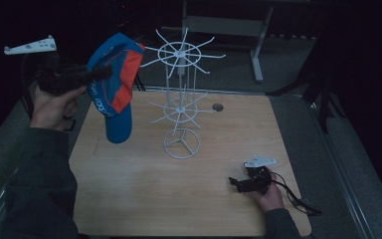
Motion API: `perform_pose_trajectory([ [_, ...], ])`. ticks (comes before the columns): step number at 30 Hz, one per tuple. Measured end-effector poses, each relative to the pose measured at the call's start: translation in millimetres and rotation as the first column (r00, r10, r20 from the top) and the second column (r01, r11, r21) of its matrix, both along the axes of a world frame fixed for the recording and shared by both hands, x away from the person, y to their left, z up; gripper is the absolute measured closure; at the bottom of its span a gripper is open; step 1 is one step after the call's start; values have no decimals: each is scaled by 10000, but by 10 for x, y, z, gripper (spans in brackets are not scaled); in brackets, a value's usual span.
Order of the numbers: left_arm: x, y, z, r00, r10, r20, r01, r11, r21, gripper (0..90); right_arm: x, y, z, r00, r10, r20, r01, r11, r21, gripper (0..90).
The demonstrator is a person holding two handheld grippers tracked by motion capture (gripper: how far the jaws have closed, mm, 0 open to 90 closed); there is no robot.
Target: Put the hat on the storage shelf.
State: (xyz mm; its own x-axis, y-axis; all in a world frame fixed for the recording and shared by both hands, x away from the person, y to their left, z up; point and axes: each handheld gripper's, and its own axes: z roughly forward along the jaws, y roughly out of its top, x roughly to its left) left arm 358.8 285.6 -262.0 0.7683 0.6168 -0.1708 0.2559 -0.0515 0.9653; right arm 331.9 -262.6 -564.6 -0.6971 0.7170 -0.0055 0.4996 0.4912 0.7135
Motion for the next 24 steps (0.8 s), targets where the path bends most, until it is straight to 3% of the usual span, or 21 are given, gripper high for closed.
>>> perform_pose_trajectory([
  [3, 9, -14, -12, 9999, 108, -92, -107, 9998, 145, 742, 0, 0, 0, 10000, 0, 1, 0, 10000, 1, 107],
  [7, 12, 0, -4, 9998, 141, -161, -143, 9999, -91, 600, 0, 0, 0, 10000, 2, 0, -2, 10000, -2, 107],
  [12, 25, 13, -13, 9983, 466, -363, -468, 9989, -41, 487, 0, 0, 0, 10000, 0, 1, 0, 10000, 1, 107],
  [24, 13, 38, 2, 9967, 749, -312, -755, 9969, -213, 417, 0, 0, 0, 10000, -4, -1, 4, 10000, 4, 107],
])
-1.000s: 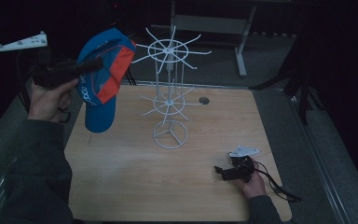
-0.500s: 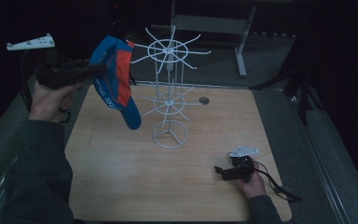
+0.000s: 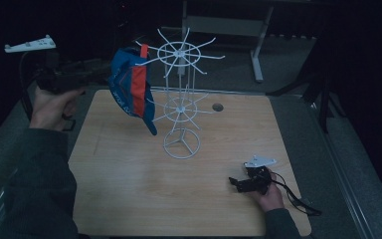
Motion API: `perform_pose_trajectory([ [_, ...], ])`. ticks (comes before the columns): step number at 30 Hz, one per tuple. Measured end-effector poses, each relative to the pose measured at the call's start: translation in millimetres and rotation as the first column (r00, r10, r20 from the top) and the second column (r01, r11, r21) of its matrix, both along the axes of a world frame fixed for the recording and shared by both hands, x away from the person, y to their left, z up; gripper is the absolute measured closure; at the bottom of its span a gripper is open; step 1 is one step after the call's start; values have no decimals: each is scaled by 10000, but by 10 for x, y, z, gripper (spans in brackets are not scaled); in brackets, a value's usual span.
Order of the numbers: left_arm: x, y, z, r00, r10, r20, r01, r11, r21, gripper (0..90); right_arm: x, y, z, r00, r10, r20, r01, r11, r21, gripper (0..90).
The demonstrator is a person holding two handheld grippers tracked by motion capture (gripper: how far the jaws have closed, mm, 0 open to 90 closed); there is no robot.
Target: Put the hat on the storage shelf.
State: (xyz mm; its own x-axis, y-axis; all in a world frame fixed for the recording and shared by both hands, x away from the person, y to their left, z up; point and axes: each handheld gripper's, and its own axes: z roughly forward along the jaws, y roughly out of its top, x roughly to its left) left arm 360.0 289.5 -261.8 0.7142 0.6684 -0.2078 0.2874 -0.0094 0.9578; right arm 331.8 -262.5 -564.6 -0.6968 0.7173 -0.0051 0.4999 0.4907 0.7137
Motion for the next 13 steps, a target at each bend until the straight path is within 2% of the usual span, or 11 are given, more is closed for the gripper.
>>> perform_pose_trajectory([
  [5, -7, -1, -2, 9998, 174, 9, -175, 9997, 169, 414, 0, 0, -1, 10000, 5, 10, -5, 10000, 6, 107],
  [13, -38, 12, 10, 9988, 478, 113, -481, 9986, 213, 414, 1, -1, 0, 10000, 7, 13, -7, 10000, -10, 107],
])
